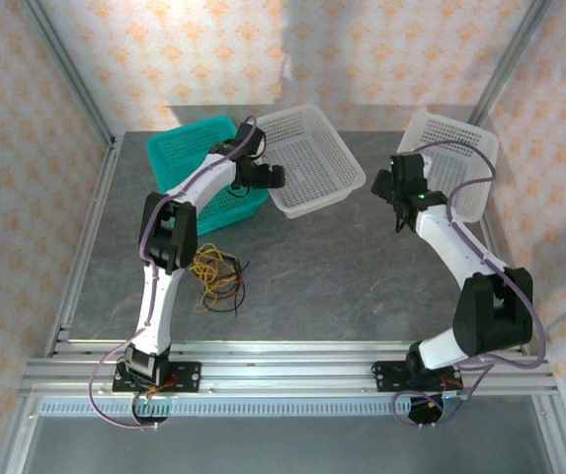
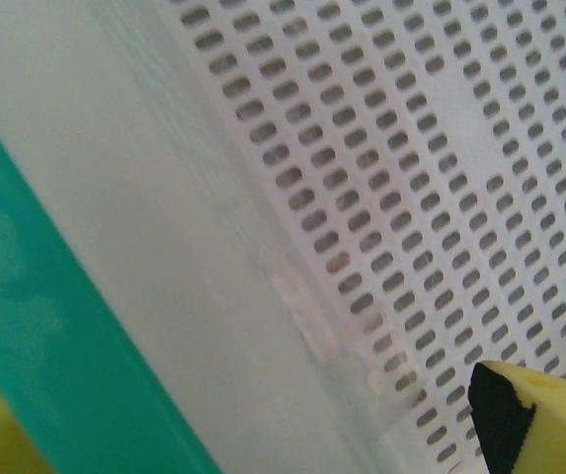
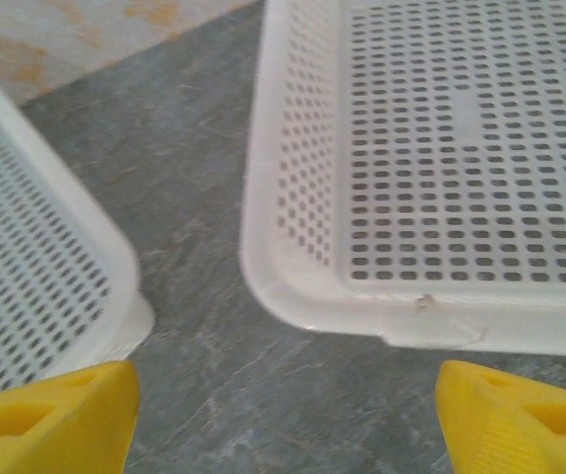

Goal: Untangle the cables

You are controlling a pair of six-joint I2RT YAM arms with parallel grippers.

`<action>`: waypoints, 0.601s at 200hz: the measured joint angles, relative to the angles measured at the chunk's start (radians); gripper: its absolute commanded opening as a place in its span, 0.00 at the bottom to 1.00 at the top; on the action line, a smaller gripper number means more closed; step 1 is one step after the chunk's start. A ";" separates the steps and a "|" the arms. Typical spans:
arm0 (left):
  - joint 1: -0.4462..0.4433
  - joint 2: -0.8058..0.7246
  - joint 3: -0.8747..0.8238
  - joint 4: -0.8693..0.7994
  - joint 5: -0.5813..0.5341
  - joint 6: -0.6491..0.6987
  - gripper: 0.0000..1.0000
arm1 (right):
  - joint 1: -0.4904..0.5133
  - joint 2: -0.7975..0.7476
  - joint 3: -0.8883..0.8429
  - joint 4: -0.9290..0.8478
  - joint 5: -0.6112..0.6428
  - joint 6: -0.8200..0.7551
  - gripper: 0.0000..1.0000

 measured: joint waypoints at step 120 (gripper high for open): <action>-0.064 -0.113 -0.151 0.006 -0.003 0.122 0.65 | -0.063 0.178 0.157 -0.007 -0.067 -0.029 0.80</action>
